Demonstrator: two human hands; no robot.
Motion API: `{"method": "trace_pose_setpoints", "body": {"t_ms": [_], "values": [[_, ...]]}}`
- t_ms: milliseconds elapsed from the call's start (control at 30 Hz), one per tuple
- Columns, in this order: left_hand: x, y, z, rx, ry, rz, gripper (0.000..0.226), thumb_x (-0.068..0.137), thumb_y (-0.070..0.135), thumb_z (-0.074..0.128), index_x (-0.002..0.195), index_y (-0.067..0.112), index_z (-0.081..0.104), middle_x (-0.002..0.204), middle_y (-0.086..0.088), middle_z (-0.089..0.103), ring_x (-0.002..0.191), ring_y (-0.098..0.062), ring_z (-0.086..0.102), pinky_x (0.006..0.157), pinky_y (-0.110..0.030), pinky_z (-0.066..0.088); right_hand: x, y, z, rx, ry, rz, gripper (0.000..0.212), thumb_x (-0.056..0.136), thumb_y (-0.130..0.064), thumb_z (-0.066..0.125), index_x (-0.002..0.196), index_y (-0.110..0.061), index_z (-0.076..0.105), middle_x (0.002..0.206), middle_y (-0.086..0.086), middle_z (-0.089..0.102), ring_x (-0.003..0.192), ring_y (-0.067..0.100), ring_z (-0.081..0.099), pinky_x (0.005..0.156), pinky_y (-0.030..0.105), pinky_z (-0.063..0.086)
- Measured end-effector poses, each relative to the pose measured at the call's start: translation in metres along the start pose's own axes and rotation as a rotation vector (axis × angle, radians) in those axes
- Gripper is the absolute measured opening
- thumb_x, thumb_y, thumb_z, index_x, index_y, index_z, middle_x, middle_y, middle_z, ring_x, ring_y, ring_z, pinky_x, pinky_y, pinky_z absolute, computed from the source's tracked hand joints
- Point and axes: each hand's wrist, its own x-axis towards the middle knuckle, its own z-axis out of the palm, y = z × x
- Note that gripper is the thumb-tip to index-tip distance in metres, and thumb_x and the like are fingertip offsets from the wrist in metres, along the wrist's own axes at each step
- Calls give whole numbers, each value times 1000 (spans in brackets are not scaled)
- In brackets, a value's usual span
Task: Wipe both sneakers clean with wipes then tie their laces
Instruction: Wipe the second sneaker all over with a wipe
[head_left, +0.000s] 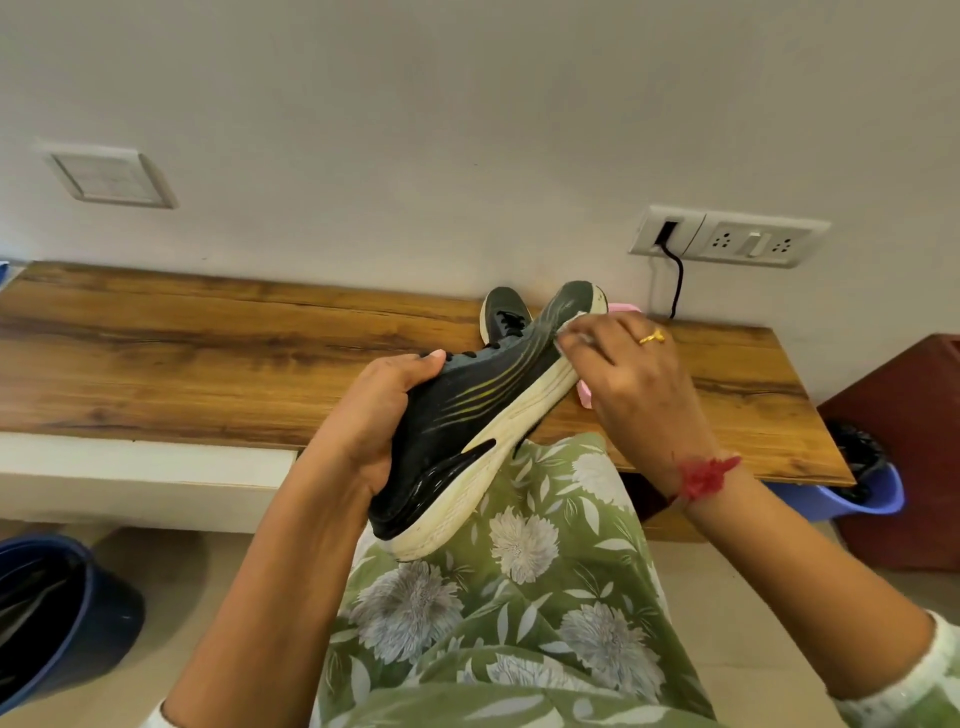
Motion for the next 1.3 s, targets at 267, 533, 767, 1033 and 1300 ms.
{"method": "trace_pose_setpoints", "body": {"t_ms": [267, 533, 767, 1033, 1300], "values": [[2, 2, -3, 37, 32, 26, 26, 97, 26, 50, 100, 4, 64, 76, -9, 67, 66, -22, 64, 62, -31, 50, -16, -23, 1, 60, -17, -174, 26, 86, 0, 52, 107, 1, 67, 105, 14, 66, 95, 28, 60, 82, 37, 49], [-3, 1, 0, 136, 71, 32, 24, 96, 29, 52, 93, 8, 63, 75, -6, 68, 67, -19, 66, 62, -30, 50, 3, 7, -9, 71, 66, 68, 25, 87, -3, 47, 99, -1, 69, 98, 17, 65, 91, 33, 57, 74, 40, 50], [-5, 4, -2, 104, 43, 101, 20, 95, 20, 52, 94, 4, 62, 76, -9, 64, 70, -23, 62, 64, -31, 47, -5, 2, -7, 151, 85, 40, 31, 87, -5, 42, 105, -1, 68, 101, 17, 63, 93, 30, 54, 77, 32, 49], [-10, -2, 7, 245, 89, 303, 43, 52, 9, 85, 92, 7, 68, 74, -2, 75, 65, -14, 71, 55, -20, 53, 1, -16, -20, 275, 196, 136, 29, 83, 4, 56, 111, 1, 64, 104, 13, 65, 99, 21, 52, 95, 21, 36], [-8, -10, 5, 399, 172, 370, 34, 62, 5, 86, 92, 13, 71, 81, 4, 76, 74, -9, 72, 64, -19, 54, -3, 4, 6, 38, 14, 93, 28, 78, 5, 56, 103, 2, 66, 98, 18, 64, 88, 34, 58, 66, 39, 53]]}}
